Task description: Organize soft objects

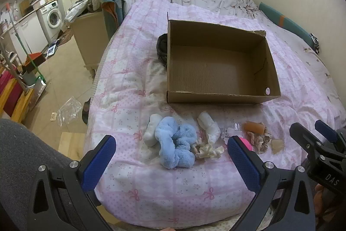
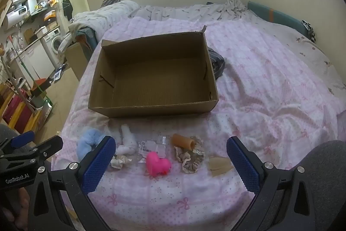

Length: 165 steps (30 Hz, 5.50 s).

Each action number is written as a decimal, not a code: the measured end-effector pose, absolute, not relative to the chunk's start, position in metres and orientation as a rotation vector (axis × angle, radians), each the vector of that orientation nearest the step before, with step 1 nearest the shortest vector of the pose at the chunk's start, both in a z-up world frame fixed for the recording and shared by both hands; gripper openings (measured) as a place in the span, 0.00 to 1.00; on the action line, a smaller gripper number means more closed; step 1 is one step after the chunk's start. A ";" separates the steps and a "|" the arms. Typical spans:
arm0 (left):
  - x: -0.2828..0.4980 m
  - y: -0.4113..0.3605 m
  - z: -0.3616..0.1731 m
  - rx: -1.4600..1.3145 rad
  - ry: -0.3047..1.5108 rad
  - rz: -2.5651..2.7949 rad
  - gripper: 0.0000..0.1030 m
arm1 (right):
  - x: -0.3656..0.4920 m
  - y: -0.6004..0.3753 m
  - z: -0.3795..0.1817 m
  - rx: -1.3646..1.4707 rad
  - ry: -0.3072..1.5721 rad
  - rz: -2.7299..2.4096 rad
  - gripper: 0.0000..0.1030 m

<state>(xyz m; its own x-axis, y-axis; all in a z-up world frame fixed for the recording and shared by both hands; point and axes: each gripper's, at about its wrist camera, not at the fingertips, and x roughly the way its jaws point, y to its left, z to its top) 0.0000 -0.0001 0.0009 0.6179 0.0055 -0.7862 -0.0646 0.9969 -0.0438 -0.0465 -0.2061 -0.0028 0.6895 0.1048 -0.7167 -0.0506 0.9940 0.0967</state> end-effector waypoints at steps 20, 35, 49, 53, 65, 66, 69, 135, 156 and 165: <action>0.000 -0.001 0.001 -0.068 0.903 0.042 1.00 | -0.047 -0.204 -0.004 0.073 0.813 0.089 1.00; 0.000 -0.001 0.001 -0.065 0.903 0.042 1.00 | -0.046 -0.205 -0.005 0.073 0.814 0.089 1.00; 0.000 0.005 -0.006 -0.074 0.914 0.051 1.00 | -0.046 -0.203 -0.005 0.070 0.820 0.089 1.00; 0.000 0.004 -0.005 -0.071 0.914 0.052 1.00 | -0.046 -0.202 -0.004 0.070 0.821 0.091 1.00; 0.000 0.004 -0.004 -0.070 0.912 0.049 1.00 | -0.047 -0.207 -0.008 0.085 0.822 0.084 1.00; 0.000 0.004 -0.004 -0.069 0.912 0.050 1.00 | -0.047 -0.208 -0.007 0.085 0.823 0.084 1.00; 0.001 0.004 -0.003 -0.068 0.913 0.047 1.00 | -0.046 -0.209 -0.007 0.095 0.830 0.091 1.00; 0.125 0.051 -0.161 -0.275 1.552 0.102 0.99 | 0.055 -0.254 -0.077 0.251 1.188 0.098 1.00; 0.070 0.053 -0.099 -0.206 1.396 0.037 0.16 | 0.054 -0.273 -0.089 0.341 1.259 0.078 1.00; 0.042 0.052 -0.070 -0.166 1.320 0.007 0.16 | 0.053 -0.228 -0.109 0.110 1.349 0.176 0.85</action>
